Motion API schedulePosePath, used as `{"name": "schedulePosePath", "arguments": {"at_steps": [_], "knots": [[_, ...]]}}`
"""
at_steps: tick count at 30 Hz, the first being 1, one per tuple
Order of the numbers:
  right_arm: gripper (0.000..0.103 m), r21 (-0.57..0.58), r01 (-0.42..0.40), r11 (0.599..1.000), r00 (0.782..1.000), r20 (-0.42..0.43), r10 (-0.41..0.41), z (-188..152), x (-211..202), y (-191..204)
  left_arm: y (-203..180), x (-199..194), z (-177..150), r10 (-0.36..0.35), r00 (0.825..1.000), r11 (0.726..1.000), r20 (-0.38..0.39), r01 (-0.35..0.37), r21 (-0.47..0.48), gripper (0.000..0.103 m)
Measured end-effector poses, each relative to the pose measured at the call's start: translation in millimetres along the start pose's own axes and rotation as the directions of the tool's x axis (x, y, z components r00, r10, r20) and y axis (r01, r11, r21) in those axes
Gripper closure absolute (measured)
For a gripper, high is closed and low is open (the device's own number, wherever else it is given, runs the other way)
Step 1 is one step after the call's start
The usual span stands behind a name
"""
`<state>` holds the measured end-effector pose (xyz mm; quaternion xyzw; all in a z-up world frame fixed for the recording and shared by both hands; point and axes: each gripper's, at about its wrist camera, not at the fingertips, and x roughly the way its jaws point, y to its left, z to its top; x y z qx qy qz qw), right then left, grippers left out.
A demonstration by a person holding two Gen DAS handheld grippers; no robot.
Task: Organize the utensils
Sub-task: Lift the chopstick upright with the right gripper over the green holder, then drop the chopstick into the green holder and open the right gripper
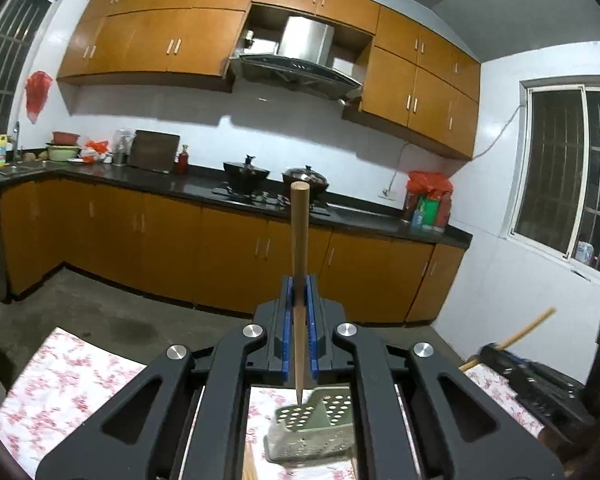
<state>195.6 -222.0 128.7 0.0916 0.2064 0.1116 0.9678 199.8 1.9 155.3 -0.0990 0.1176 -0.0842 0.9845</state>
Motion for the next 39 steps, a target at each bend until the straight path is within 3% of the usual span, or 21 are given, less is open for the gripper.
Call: {"name": "schedulePosePath", "arguments": {"at_steps": [9, 12, 14, 16, 17, 24, 30, 34, 39], "knots": [[0.094, 0.009, 0.020, 1.000, 0.995, -0.103, -0.019, -18, 42, 0, -6, 45, -42, 0.008, 0.994, 1.000, -0.107, -0.011, -0.020, 0.096], [0.088, 0.008, 0.024, 1.000, 0.995, -0.098, -0.023, -21, 42, -1, 0, 49, -49, 0.018, 0.990, 0.999, -0.143, -0.024, -0.042, 0.095], [0.079, 0.012, 0.023, 1.000, 0.995, -0.093, -0.022, -20, 40, -6, 2, 48, -50, 0.018, 0.989, 0.998, -0.146, -0.026, -0.054, 0.089], [0.073, 0.010, 0.028, 1.000, 0.996, -0.084, -0.027, -20, 36, -7, 4, 43, -47, 0.026, 0.990, 0.998, -0.136, -0.034, -0.057, 0.061], [0.071, 0.007, 0.032, 0.999, 0.996, -0.078, -0.032, -19, 34, -9, 4, 40, -46, 0.029, 0.992, 0.998, -0.124, -0.036, -0.056, 0.057], [0.063, 0.037, 0.070, 0.997, 0.997, -0.019, -0.070, -11, 2, -25, 3, 21, -28, 0.045, 0.996, 0.998, -0.079, -0.048, -0.044, 0.052], [0.063, 0.068, 0.144, 0.987, 0.990, 0.001, -0.144, -14, -29, -51, 8, -2, -17, 0.078, 0.995, 0.996, -0.064, -0.080, -0.039, 0.051], [0.063, 0.096, 0.185, 0.978, 0.981, -0.071, -0.178, -36, -28, -72, 19, -19, -23, 0.126, 0.989, 0.991, -0.073, -0.128, -0.025, 0.051], [0.063, 0.097, 0.198, 0.975, 0.954, -0.247, -0.169, -93, 3, -82, 46, -33, -56, 0.192, 0.971, 0.979, -0.143, -0.199, -0.039, 0.051]]}}
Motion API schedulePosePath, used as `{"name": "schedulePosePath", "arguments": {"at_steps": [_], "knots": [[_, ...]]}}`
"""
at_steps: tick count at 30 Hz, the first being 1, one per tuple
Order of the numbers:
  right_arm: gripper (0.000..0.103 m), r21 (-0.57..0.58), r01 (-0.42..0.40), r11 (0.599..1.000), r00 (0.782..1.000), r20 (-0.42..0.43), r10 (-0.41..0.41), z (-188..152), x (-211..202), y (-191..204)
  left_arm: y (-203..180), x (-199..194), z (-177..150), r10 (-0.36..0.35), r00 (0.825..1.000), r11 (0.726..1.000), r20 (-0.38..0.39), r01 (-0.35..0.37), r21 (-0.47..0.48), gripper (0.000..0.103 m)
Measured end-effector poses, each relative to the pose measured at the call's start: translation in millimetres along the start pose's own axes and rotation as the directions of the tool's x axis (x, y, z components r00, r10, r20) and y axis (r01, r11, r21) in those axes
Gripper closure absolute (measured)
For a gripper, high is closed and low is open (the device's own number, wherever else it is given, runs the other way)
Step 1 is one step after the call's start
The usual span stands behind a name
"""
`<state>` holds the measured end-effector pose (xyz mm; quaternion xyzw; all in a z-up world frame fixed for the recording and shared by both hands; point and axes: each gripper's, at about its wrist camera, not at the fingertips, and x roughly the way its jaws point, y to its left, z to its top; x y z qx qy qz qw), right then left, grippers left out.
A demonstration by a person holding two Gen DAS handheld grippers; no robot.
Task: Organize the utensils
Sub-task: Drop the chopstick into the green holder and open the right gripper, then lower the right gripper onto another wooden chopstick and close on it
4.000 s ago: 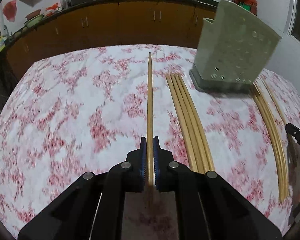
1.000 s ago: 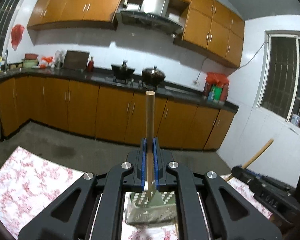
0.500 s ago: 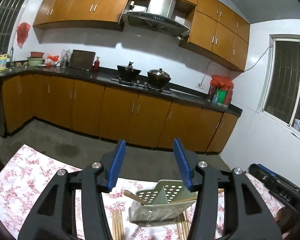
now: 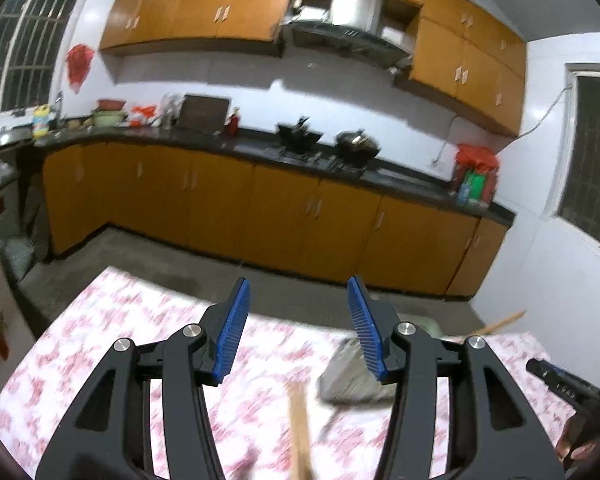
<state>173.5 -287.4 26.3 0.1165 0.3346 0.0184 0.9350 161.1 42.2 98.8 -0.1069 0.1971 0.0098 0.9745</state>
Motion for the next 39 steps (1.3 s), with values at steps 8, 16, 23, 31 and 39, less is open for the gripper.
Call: {"name": "schedulePosePath", "arguments": {"at_steps": [8, 16, 23, 31, 39], "knots": [[0.084, -0.071, -0.055, 0.996, 0.970, -0.239, 0.037, -88, 61, 24, 28, 26, -87, 0.040, 0.973, 0.999, -0.227, -0.037, 0.018, 0.055], [0.086, -0.098, -0.063, 0.993, 0.954, -0.298, 0.031, -122, 77, 33, 23, 35, -159, -0.003, 0.928, 0.998, -0.372, 0.029, 0.063, 0.064], [0.094, -0.124, -0.019, 0.992, 0.960, -0.279, -0.017, -122, 81, 30, 13, 36, -176, -0.024, 0.912, 0.995, -0.410, 0.062, 0.081, 0.069], [0.095, -0.125, -0.002, 0.992, 0.962, -0.271, -0.032, -121, 80, 27, 8, 41, -189, -0.023, 0.890, 0.992, -0.456, 0.077, 0.101, 0.076], [0.095, -0.129, -0.003, 0.992, 0.962, -0.271, -0.033, -121, 80, 27, 3, 41, -193, -0.003, 0.883, 0.990, -0.469, 0.070, 0.126, 0.076]]}}
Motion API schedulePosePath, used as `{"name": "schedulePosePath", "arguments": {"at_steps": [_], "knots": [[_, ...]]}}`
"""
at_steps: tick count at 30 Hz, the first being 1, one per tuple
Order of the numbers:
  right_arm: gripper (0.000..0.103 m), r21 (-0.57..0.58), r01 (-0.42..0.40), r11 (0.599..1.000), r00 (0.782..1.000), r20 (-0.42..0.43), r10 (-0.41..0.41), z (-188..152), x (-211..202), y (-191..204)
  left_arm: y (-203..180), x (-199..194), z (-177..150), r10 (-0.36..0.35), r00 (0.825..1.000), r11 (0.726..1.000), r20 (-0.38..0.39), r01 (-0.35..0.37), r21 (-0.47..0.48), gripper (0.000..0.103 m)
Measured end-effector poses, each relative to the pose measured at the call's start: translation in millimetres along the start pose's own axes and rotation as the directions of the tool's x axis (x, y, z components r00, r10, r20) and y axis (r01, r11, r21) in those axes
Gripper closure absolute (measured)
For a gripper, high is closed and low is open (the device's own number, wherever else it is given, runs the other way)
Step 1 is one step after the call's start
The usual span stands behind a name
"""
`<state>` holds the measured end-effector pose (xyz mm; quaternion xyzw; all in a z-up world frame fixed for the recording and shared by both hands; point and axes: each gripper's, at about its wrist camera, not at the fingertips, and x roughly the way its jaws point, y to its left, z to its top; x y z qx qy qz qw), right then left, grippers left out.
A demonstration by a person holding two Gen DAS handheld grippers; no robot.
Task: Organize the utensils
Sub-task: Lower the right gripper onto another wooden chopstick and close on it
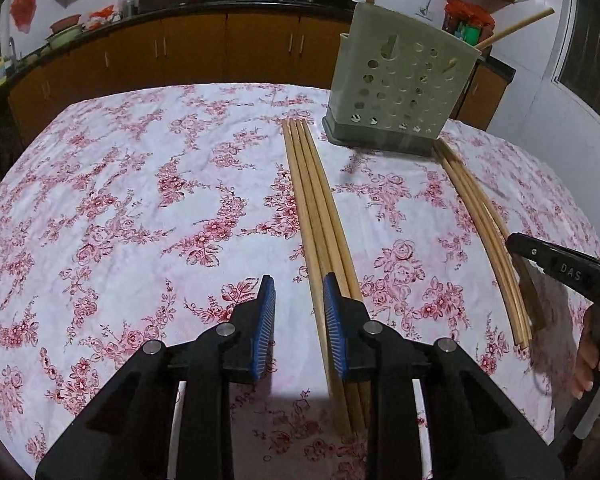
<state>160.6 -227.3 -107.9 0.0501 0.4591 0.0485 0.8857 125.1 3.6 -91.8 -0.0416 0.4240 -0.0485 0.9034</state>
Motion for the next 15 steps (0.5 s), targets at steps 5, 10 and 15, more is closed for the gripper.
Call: {"name": "schedulePosePath", "arguments": {"at_steps": [5, 10, 15], "knots": [[0.095, 0.000, 0.000, 1.000, 1.000, 0.000, 0.000, 0.0, 0.1, -0.3, 1.3, 0.8, 0.2, -0.001, 1.000, 1.000, -0.001, 0.001, -0.007, 0.076], [0.095, 0.000, 0.001, 1.000, 1.000, 0.001, -0.001, -0.4, 0.1, 0.0, 5.4, 0.6, -0.3, -0.026, 1.000, 0.999, -0.001, 0.026, -0.027, 0.076], [0.095, 0.007, 0.000, 1.000, 1.000, 0.005, 0.000, 0.5, -0.1, -0.7, 9.6, -0.6, -1.5, -0.059, 0.998, 0.997, 0.007, 0.060, -0.039, 0.077]]}}
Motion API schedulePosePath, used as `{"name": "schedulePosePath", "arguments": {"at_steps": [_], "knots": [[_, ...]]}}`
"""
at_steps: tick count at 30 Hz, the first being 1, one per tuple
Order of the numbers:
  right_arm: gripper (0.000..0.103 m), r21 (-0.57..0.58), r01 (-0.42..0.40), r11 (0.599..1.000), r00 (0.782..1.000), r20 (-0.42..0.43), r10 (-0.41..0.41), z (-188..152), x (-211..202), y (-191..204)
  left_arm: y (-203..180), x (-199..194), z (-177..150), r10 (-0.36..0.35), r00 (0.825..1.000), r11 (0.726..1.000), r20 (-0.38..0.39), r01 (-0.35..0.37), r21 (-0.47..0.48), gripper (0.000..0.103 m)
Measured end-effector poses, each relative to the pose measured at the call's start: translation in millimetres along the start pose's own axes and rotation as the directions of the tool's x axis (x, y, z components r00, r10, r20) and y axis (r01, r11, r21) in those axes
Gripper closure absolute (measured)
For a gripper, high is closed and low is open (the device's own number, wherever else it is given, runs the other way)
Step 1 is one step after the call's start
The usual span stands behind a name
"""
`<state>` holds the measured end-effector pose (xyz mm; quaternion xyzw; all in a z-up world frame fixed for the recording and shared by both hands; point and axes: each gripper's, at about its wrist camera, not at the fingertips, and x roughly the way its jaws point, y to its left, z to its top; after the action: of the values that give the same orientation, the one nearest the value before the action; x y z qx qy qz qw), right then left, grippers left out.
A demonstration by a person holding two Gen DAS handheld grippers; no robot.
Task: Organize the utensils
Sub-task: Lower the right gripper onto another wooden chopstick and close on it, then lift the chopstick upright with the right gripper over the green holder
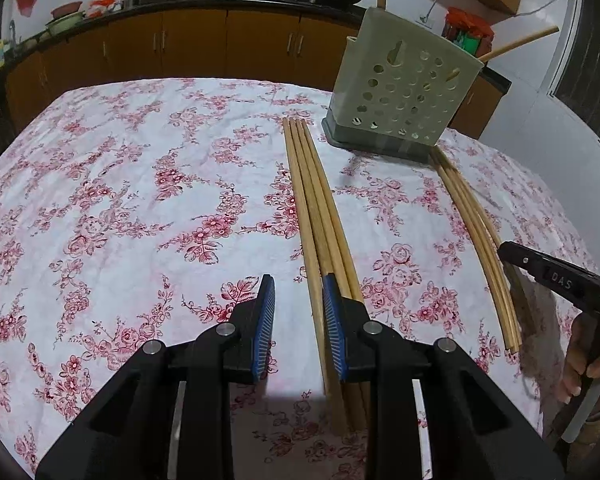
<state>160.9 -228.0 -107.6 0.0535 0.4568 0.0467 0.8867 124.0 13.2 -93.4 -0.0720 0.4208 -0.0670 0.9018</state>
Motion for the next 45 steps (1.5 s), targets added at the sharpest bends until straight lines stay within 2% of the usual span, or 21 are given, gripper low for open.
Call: {"name": "schedulePosePath", "arguments": {"at_steps": [13, 19, 22, 27, 33, 45], "knots": [[0.095, 0.006, -0.004, 1.000, 1.000, 0.014, 0.004, -1, -1, -2, -2, 0, 0, -0.001, 1.000, 1.000, -0.007, 0.001, 0.026, 0.078], [0.095, -0.013, 0.012, 1.000, 1.000, 0.026, -0.012, -4, -2, 2, -15, 4, -2, 0.097, 0.995, 0.989, -0.009, -0.095, 0.117, 0.088], [0.095, -0.031, 0.026, 0.999, 0.999, 0.036, -0.025, -5, -1, 3, -13, 7, 2, 0.112, 0.994, 0.988, -0.015, -0.110, 0.109, 0.095], [0.095, -0.023, 0.042, 0.999, 0.998, 0.047, -0.041, 1, 3, -4, 0, 18, 19, 0.141, 0.990, 0.986, -0.026, -0.138, 0.093, 0.095], [0.095, 0.036, 0.047, 0.998, 0.997, 0.067, -0.050, 9, 7, -22, 19, 26, 34, 0.111, 0.993, 0.993, -0.027, -0.109, 0.046, 0.095], [0.095, 0.031, 0.048, 0.998, 0.996, 0.074, -0.050, -3, 1, -22, 26, 20, 28, 0.064, 0.998, 0.998, -0.014, -0.064, 0.026, 0.095]]}}
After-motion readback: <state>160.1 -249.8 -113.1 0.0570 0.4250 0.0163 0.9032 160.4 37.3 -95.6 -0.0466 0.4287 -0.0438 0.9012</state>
